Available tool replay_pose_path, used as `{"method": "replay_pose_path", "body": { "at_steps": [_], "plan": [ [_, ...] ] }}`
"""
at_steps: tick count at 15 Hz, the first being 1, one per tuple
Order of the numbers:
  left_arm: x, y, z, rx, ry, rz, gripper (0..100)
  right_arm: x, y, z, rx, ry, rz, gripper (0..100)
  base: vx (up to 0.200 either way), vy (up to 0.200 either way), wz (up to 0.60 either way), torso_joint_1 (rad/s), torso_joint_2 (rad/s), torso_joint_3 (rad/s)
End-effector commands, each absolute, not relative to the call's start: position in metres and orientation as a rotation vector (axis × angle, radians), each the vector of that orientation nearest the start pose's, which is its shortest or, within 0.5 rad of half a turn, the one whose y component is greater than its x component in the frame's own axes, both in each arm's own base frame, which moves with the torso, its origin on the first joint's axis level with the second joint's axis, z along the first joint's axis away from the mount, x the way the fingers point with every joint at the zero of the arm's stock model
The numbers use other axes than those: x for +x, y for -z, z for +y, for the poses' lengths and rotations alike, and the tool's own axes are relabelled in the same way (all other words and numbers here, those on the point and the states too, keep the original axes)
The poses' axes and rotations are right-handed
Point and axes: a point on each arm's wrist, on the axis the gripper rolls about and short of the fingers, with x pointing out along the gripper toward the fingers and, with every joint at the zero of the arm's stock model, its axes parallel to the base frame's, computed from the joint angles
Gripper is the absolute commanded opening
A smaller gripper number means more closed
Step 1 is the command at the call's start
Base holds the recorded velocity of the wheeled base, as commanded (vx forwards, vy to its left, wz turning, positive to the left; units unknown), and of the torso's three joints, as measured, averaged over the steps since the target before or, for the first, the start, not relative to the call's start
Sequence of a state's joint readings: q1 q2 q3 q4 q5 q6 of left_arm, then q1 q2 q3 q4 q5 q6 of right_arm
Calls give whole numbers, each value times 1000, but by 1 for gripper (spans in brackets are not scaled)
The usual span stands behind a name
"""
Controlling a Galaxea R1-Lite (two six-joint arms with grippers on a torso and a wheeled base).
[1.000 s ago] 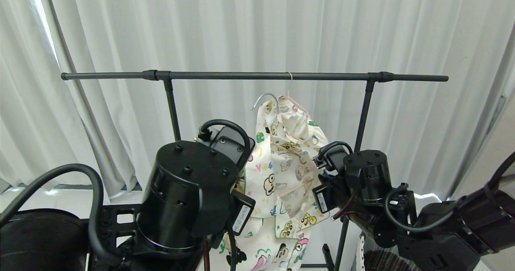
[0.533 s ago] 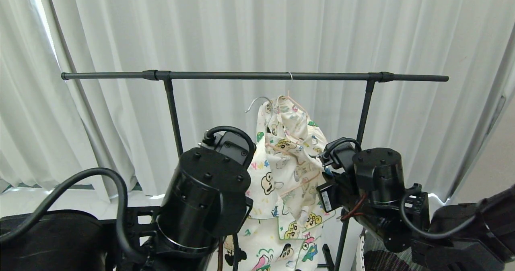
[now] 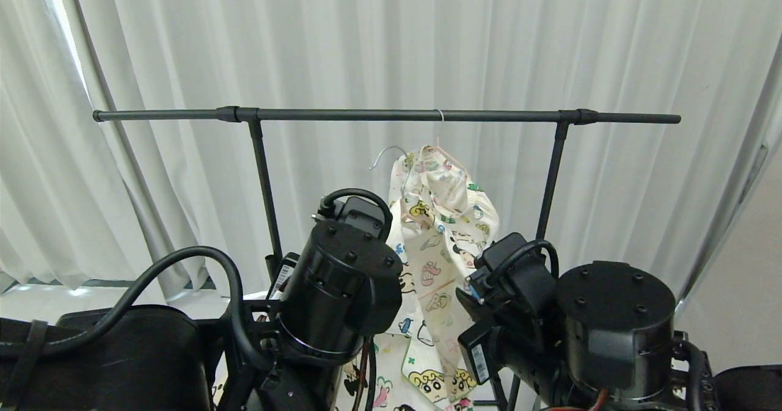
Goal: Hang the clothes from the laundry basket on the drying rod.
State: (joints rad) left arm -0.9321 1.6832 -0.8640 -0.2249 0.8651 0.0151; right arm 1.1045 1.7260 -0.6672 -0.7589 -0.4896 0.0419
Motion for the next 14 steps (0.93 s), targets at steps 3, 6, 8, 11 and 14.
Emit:
{"method": "replay_pose_path", "body": {
  "at_steps": [3, 6, 8, 11, 14],
  "plan": [
    [184, -170, -220, 473, 80, 369, 0, 134, -153, 260, -162, -631, 226, 0, 0, 0, 0, 0, 0, 0],
    [184, -175, -223, 436, 103, 342, 0, 125, -153, 262, -161, -659, 226, 100, 0, 0, 0, 0, 0, 0],
    [182, -179, -224, 419, 131, 331, 0, 121, -154, 257, -159, -672, 225, 100, 0, 0, 0, 0, 0, 0],
    [177, -181, -219, 406, 190, 335, 0, 111, -153, 236, -162, -711, 244, 100, 0, 0, 0, 0, 0, 0],
    [166, -183, -208, 393, 295, 351, 0, 105, -151, 202, -171, -736, 266, 100, 0, 0, 0, 0, 0, 0]
  ]
}}
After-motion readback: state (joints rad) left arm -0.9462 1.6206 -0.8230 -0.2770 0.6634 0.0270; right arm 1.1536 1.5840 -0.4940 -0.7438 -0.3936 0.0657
